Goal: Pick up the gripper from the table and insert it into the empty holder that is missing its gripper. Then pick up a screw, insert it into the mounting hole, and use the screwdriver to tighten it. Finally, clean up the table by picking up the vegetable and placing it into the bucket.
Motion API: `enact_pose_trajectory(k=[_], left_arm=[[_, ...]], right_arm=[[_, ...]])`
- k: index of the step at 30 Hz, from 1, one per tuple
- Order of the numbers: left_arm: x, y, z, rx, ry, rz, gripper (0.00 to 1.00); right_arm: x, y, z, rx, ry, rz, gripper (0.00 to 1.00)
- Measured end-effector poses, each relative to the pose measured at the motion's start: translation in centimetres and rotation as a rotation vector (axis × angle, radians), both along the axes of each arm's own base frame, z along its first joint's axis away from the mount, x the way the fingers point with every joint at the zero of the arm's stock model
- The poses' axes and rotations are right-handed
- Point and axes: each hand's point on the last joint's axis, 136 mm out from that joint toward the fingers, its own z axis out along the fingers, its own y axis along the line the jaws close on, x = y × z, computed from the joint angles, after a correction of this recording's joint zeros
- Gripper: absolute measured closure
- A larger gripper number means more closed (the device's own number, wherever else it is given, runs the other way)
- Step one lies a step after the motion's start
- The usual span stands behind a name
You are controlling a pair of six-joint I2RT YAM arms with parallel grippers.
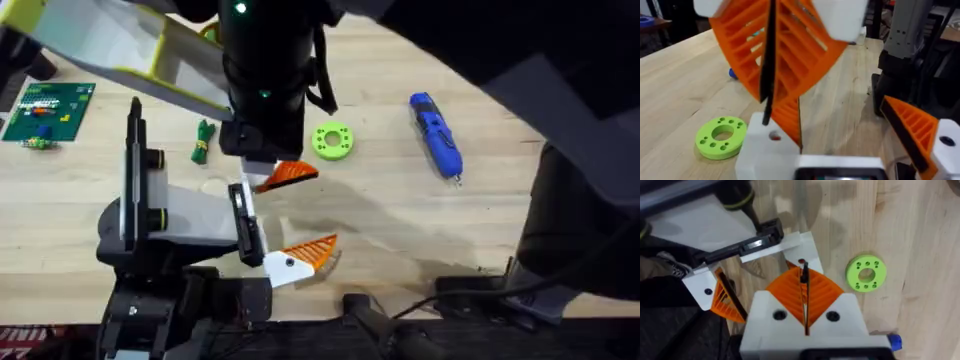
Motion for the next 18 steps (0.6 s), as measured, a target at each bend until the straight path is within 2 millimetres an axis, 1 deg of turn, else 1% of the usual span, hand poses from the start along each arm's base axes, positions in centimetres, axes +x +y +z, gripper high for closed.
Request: enact_pose_trajectory(k=[11,18], left_arm=[[0.0,0.0,0.0,0.000,0.000,0.000,0.017],[0.0,0.0,0.0,0.000,0.001,0.000,0.017]], right_arm=[[-0.3,-0.5,-1.4,-0.048,0.029,-0.012,0.993],[-0.3,-0.6,-1.5,-0.051,0.033,-0.022,0.993]])
